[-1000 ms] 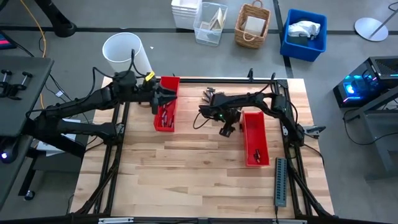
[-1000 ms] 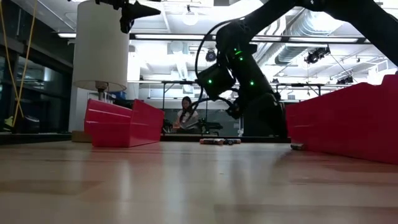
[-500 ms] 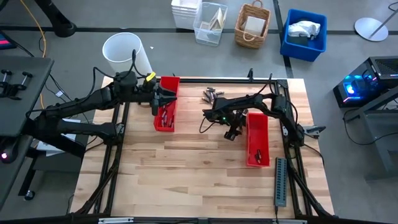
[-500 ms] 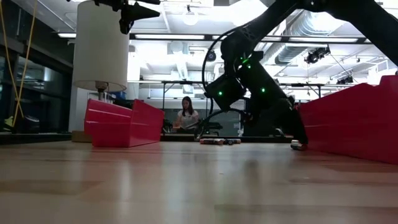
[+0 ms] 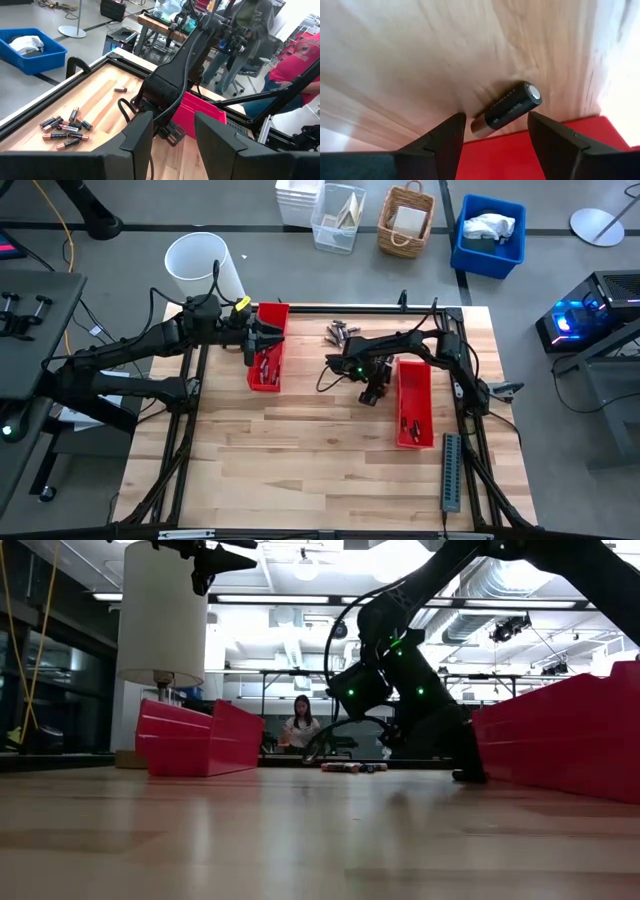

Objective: Sort batteries
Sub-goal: Put the black battery into the bottom red bin

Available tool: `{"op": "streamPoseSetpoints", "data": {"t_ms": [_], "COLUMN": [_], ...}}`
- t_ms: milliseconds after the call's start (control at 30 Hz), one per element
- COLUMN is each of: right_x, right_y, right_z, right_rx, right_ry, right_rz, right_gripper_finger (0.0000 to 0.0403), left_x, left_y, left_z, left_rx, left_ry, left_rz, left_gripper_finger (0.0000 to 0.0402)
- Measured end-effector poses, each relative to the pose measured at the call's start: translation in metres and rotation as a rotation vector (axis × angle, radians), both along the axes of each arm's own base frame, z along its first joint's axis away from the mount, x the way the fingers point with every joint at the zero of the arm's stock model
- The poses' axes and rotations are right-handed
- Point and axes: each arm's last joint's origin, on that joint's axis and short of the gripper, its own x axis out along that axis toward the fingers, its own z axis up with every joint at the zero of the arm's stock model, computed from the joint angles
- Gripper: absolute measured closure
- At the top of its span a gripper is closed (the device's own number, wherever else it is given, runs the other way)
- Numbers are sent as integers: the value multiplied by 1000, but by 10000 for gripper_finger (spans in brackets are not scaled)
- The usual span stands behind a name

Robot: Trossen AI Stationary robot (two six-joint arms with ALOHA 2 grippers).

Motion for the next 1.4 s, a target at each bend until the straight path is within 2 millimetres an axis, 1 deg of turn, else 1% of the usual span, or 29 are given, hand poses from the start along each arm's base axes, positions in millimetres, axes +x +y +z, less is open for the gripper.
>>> {"op": "streamPoseSetpoints", "data": {"t_ms": [133, 233, 267, 333, 367, 467, 500, 600, 667, 767, 833, 900, 967, 1000, 1067, 1200, 1267, 1400], "right_x": [2, 3, 3, 4, 4, 5, 5, 8, 13, 14, 9, -4, -22, -33, -54, -98, -119, -151], "right_y": [0, 0, 0, 0, 0, 0, 0, 1, 2, -1, -8, -14, -17, -17, -13, 4, 15, 36], "right_z": [-1, -1, -1, -1, -1, 0, 0, 7, 24, 68, 95, 121, 145, 153, 162, 166, 162, 148], "right_rx": [28, 52, 56, 57, 58, 65, 78, 92, 72, 26, -26, -76, -140, -178, -219, -273, -287, -284], "right_ry": [-37, -59, -64, -71, -75, -84, -89, -95, -145, -277, -360, -411, -461, -469, -472, -465, -458, -424], "right_rz": [51, 76, 83, 90, 92, 91, 91, 106, 134, 127, 68, -33, -125, -163, -236, -408, -493, -644], "right_gripper_finger": [190, 207, 218, 252, 275, 362, 370, 370, 370, 370, 370, 370, 370, 370, 370, 370, 370, 370], "left_x": [0, 0, 0, 0, 0, 0, 0, 0, 0, -1, -1, -2, -3, -4, -5, -7, -9, -10], "left_y": [0, 0, 0, 0, 0, 0, 0, 0, 0, 3, 6, 8, 11, 12, 15, 20, 22, 26], "left_z": [0, 0, 0, 0, 0, 0, 0, 0, 1, 2, 3, 4, 4, 4, 4, 4, 4, 6], "left_rx": [0, -8, -9, -9, -9, -9, -9, -8, -5, 2, 5, 8, 8, 8, 9, 11, 12, 21], "left_ry": [0, 1, 1, 1, 1, 1, 1, 0, -8, -24, -30, -36, -37, -37, -37, -40, -43, -61], "left_rz": [0, 2, 2, 2, 2, 2, 2, 2, 4, 16, 29, 42, 55, 62, 76, 102, 114, 133], "left_gripper_finger": [266, 266, 266, 266, 266, 266, 266, 266, 266, 266, 266, 266, 266, 266, 266, 266, 266, 266]}}
